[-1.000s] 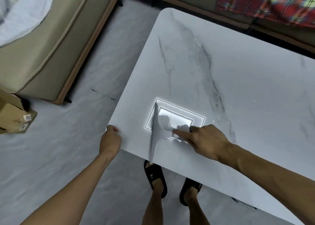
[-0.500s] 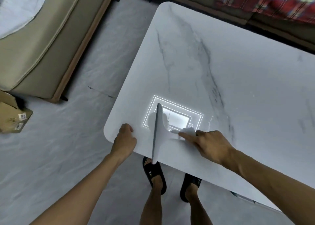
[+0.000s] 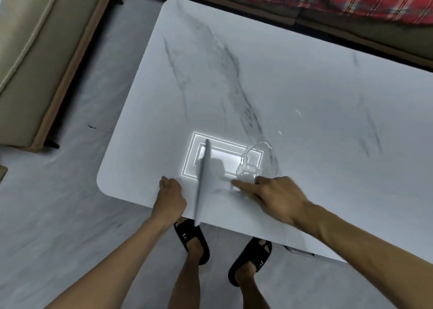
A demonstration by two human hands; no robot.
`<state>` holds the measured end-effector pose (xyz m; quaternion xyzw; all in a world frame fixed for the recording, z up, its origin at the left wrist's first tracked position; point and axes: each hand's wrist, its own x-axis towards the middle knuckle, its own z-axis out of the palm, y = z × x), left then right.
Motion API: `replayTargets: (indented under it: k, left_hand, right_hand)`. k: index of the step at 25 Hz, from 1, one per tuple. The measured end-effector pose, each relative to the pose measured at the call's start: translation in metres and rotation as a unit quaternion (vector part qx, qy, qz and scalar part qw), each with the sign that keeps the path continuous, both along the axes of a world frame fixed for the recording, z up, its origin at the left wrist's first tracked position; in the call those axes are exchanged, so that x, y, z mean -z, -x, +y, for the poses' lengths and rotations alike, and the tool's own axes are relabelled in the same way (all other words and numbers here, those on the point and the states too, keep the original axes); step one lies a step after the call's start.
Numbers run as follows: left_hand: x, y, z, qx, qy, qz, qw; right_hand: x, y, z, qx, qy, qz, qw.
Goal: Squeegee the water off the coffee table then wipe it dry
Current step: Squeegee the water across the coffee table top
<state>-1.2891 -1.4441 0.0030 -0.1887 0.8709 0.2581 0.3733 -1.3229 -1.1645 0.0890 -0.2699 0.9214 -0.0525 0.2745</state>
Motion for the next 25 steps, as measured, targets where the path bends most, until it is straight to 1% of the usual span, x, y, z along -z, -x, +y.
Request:
replayTargets:
  k: [2,4,7,10,13,15,17,21,23,25]
  left_hand:
    - [0.000,-0.012,0.010,0.007,0.002,-0.013,1.000]
    - [-0.001,-0.024,0.020,0.006,0.002,-0.021,1.000]
    - [-0.002,-0.034,0.039,-0.004,0.005,-0.037,0.999]
    - [-0.009,-0.035,0.059,-0.036,-0.003,-0.042,0.998]
    - [-0.014,-0.038,0.077,-0.019,-0.013,-0.045,0.999]
    - [-0.016,-0.040,0.083,-0.004,-0.017,-0.056,0.998]
    - [-0.018,-0.035,0.084,0.002,-0.025,-0.069,0.997]
    - [-0.023,-0.025,0.077,0.008,-0.035,-0.091,0.995]
    - [-0.024,-0.025,0.070,0.011,-0.042,-0.095,0.995]
    - [-0.024,-0.026,0.067,0.008,-0.052,-0.102,0.993]
  right_hand:
    - [0.022,-0.011,-0.024,-0.038,0.006,-0.015,0.999]
    - [0.033,-0.017,-0.018,-0.047,0.003,-0.007,0.999]
    - [0.034,-0.028,0.040,-0.043,-0.012,0.005,0.999]
    - [0.023,-0.033,0.111,-0.009,-0.020,0.012,1.000]
    - [0.006,-0.038,0.167,0.009,-0.057,0.029,0.998]
    - [-0.005,-0.041,0.180,0.003,-0.068,0.052,0.996]
    - [-0.014,-0.037,0.171,-0.009,-0.066,0.062,0.996]
    - [-0.001,-0.021,0.085,-0.049,0.013,0.000,0.999]
    - [0.013,-0.020,0.040,-0.074,0.019,-0.021,0.997]
    - [0.021,-0.017,0.025,-0.079,0.006,-0.015,0.997]
